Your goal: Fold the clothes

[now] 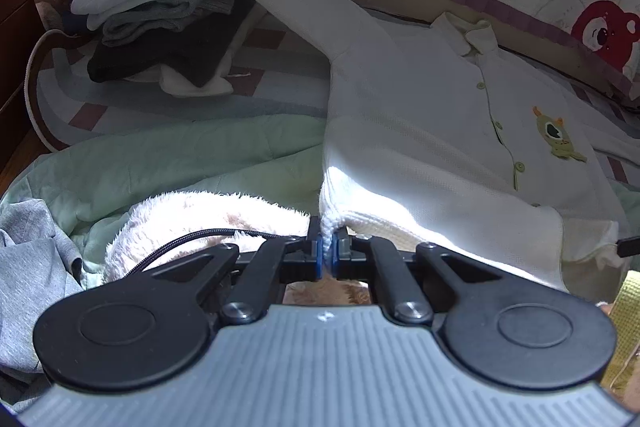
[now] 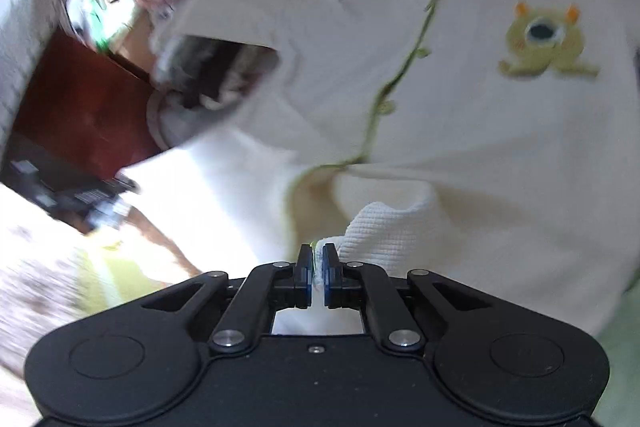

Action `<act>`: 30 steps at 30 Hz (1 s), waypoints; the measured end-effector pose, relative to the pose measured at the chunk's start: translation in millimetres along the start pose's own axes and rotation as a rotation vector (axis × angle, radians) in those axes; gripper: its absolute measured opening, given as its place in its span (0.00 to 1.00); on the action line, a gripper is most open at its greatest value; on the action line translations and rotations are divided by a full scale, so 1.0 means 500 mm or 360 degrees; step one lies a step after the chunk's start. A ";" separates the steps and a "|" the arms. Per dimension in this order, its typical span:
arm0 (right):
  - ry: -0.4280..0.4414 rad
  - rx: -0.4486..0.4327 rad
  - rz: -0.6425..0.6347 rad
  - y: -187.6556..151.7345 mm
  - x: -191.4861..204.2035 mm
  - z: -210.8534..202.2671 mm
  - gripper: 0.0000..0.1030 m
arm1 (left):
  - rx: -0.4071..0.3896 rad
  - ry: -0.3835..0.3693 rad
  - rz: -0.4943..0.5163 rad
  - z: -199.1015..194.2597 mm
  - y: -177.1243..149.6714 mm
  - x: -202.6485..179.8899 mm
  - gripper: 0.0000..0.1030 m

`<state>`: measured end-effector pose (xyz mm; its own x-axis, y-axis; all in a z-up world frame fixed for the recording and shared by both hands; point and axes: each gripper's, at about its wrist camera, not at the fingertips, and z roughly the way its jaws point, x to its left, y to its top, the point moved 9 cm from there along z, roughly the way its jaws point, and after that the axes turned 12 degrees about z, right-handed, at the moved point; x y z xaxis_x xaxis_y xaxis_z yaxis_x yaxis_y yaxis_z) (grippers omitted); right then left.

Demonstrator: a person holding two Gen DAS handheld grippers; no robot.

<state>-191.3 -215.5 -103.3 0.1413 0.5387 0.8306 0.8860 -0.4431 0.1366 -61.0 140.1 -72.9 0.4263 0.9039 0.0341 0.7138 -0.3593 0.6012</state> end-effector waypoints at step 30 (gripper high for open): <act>-0.1027 0.0032 -0.0993 -0.161 -0.121 0.046 0.51 | 0.0003 0.0022 -0.0022 0.022 -0.005 0.003 0.05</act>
<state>-261.2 -195.8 -177.2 -0.1530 0.9779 0.1426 0.8914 0.0742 0.4472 -56.0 139.8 -83.3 0.4088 0.9119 0.0366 0.7205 -0.3471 0.6004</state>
